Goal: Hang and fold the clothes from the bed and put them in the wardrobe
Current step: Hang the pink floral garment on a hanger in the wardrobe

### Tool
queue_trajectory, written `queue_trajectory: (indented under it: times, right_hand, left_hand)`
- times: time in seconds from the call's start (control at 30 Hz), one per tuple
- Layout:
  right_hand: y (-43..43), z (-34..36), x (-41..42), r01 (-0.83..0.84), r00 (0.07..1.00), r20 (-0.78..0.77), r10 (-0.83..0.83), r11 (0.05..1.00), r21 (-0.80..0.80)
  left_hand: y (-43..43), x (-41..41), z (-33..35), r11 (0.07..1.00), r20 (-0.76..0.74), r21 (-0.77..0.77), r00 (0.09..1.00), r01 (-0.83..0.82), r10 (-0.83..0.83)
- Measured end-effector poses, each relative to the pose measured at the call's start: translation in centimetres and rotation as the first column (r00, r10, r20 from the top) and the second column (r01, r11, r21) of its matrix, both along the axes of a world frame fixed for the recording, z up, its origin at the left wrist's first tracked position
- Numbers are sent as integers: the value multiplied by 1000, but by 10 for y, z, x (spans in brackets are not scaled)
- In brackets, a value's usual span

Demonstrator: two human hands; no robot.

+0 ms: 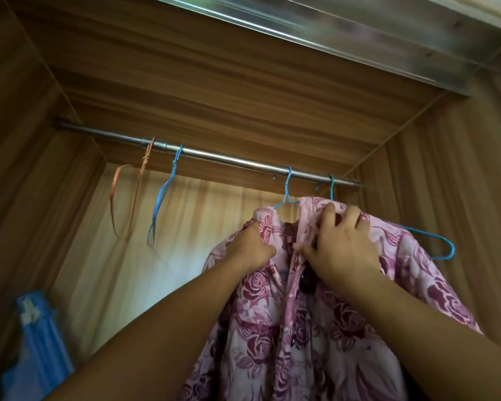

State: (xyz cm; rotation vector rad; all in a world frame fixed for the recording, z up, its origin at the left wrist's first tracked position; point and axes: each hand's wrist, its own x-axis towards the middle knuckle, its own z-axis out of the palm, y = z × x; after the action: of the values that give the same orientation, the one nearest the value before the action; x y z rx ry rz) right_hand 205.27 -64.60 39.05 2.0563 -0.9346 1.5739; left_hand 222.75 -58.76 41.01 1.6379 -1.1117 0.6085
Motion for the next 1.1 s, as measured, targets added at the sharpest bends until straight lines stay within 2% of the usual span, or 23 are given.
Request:
queue_trajectory:
  times: [0.07,0.17,0.43,0.57,0.7,0.83,0.9,0.97,1.03,1.1]
  right_hand:
    - [-1,3,2,-110,991,84,102,989,98]
    - [-7,13,7,-202,971,162,175,965,165]
    - [-4,18,26,-466,869,238,433,879,101]
    - [6,20,43,-605,789,181,587,793,64]
    - [-3,9,55,-508,860,-31,509,860,48]
    - [-14,-17,58,-412,904,-120,411,911,20]
    - [-14,-28,55,-335,922,-200,331,942,15]
    - [-12,-42,48,-252,928,-283,244,968,7]
    - [-7,-57,39,-195,923,-337,186,981,8]
    - [0,-74,30,-134,906,-404,130,991,19]
  left_hand:
    - [4,0,-4,1000,8,-13,1000,20,-20]
    - [9,6,-9,997,6,-33,997,73,-73]
    - [3,-2,-8,960,-28,-70,961,273,-275]
    - [-4,-16,-5,903,23,-61,905,426,-425]
    - [-2,7,-25,902,10,20,902,431,-432]
    - [6,9,-50,886,-14,-107,890,451,-455]
    - [11,3,-60,858,-23,-106,861,503,-508]
    - [16,3,-74,845,-93,-79,840,529,-535]
    - [23,4,-92,892,-156,-20,880,451,-448]
    - [30,4,-114,949,-70,107,955,295,-289]
